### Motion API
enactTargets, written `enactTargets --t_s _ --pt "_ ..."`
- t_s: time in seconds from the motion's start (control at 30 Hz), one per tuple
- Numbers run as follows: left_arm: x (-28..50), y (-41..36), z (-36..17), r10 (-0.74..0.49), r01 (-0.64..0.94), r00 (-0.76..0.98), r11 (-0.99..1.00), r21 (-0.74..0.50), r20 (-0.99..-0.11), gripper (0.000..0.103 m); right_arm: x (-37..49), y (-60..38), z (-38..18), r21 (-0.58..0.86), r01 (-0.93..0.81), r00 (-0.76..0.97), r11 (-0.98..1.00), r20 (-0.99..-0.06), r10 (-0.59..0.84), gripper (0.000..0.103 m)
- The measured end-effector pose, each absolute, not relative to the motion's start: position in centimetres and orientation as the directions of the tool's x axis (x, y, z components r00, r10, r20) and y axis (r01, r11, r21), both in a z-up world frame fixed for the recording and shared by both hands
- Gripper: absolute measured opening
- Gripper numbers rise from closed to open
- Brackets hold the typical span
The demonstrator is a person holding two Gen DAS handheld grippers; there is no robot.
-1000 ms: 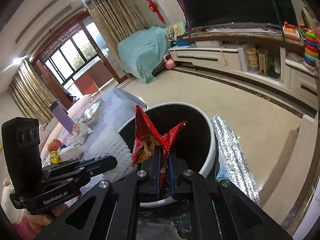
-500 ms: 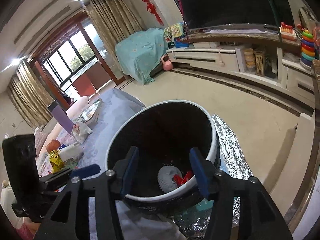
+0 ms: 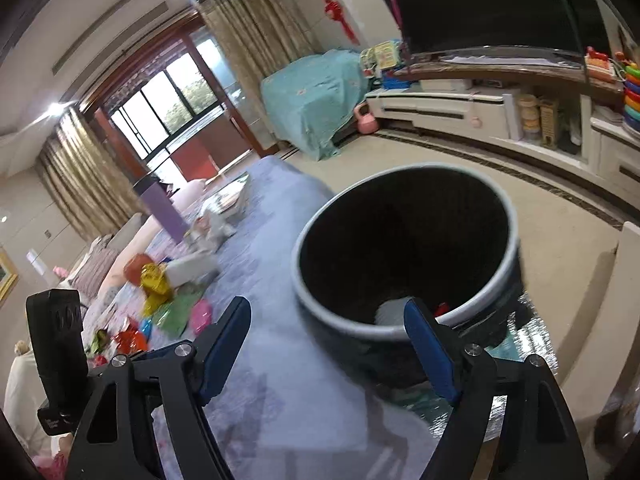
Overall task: Collect trash
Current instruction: 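Move both open tools back over the table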
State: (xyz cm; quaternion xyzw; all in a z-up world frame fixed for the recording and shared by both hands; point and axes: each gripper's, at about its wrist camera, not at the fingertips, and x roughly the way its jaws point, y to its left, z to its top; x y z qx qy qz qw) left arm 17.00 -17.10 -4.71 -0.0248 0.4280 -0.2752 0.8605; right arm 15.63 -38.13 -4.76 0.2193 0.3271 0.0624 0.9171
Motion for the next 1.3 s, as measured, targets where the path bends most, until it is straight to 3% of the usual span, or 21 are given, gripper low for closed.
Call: enactTargets --t_s 0.73,1.3 --pt "13.5 -3.9 -5.5 -0.335 0.199 0.61 0.942 -0.27 -0.718 0.065 15.4 -27.1 -5.8 0.391 -0.17 0.703 0.904 -0.595 0.39 0.081" --pt "13.7 0.8 -6.2 -0.235 0.075 0.641 0.967 -0.245 -0.731 0.07 17.8 -21.8 -7.0 0.33 -0.252 0.647 0.91 -0.641 0.412 0.081"
